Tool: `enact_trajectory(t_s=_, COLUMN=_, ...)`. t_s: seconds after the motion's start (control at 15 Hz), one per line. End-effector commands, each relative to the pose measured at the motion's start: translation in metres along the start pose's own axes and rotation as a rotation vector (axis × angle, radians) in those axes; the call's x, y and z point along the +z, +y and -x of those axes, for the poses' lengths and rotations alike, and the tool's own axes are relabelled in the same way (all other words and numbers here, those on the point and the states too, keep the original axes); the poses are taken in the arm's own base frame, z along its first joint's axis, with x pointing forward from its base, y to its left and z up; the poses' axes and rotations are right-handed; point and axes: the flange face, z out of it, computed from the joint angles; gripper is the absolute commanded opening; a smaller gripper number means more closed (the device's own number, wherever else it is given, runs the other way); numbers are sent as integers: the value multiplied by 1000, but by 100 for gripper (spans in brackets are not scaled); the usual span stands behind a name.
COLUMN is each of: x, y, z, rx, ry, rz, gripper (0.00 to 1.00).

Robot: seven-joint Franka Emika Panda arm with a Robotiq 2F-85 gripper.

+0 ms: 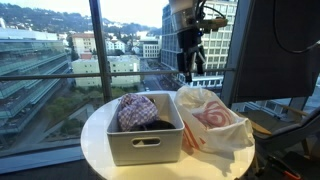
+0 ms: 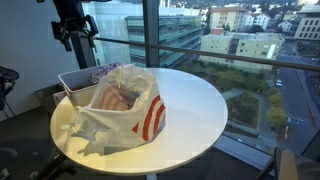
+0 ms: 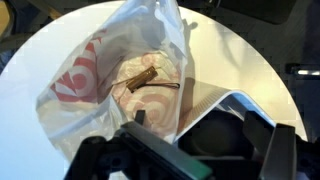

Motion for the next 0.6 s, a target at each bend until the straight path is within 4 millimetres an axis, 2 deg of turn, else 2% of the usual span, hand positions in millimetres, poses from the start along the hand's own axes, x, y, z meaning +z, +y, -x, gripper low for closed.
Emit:
enact_trajectory(t_s=0.0, x=3, y=-19, z=-53, rx=-138, ry=22, rz=56, gripper=100)
enact_trajectory(t_s=0.27, x=21, y=-37, z=-94, rx=-221, ry=39, rz=100, gripper=100)
enact_trajectory(t_s=0.4, x=15, y=-39, z=-99, rx=-265, ry=38, rz=103, gripper=100)
enact_trajectory(t_s=0.47, x=30, y=-39, z=-88, rx=-220, ry=18, rz=94, gripper=100)
enact_trajectory(t_s=0.53, x=29, y=-41, z=-93, rx=-234, ry=21, rz=92, gripper=100)
